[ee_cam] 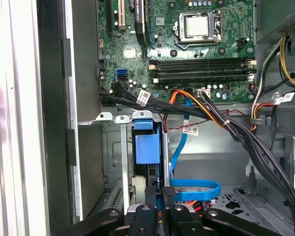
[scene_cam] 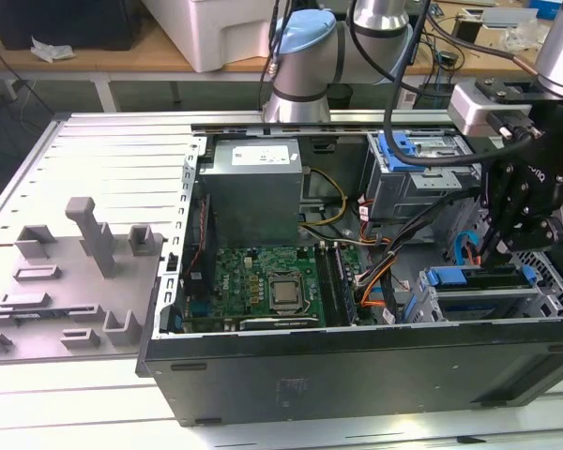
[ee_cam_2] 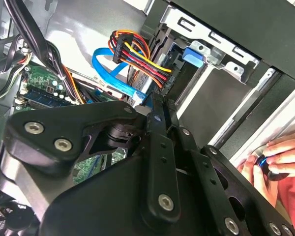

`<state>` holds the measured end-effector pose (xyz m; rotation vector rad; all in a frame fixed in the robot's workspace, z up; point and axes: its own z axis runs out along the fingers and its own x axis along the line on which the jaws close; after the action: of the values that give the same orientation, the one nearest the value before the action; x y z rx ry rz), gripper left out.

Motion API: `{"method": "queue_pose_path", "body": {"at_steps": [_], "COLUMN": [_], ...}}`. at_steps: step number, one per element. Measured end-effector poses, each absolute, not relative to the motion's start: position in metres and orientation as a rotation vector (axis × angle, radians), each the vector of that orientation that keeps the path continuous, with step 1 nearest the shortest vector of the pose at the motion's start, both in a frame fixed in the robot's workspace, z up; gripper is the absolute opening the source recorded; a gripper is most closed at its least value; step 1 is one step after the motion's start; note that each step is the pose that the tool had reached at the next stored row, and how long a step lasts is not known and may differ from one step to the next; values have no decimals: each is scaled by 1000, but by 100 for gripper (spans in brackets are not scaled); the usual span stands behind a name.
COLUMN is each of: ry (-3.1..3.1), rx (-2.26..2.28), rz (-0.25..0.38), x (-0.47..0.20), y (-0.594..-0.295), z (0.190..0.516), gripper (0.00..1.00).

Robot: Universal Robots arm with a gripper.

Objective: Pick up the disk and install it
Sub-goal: 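Insert the second disk wire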

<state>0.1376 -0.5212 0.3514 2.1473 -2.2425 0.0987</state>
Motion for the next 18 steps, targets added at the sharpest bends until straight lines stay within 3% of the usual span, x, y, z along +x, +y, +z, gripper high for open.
{"method": "queue_pose_path", "body": {"at_steps": [18], "ry": [-2239], "rx": [2152], "rz": [99], "x": [138], "y": [-521], "z": [348], "gripper": [16]}}
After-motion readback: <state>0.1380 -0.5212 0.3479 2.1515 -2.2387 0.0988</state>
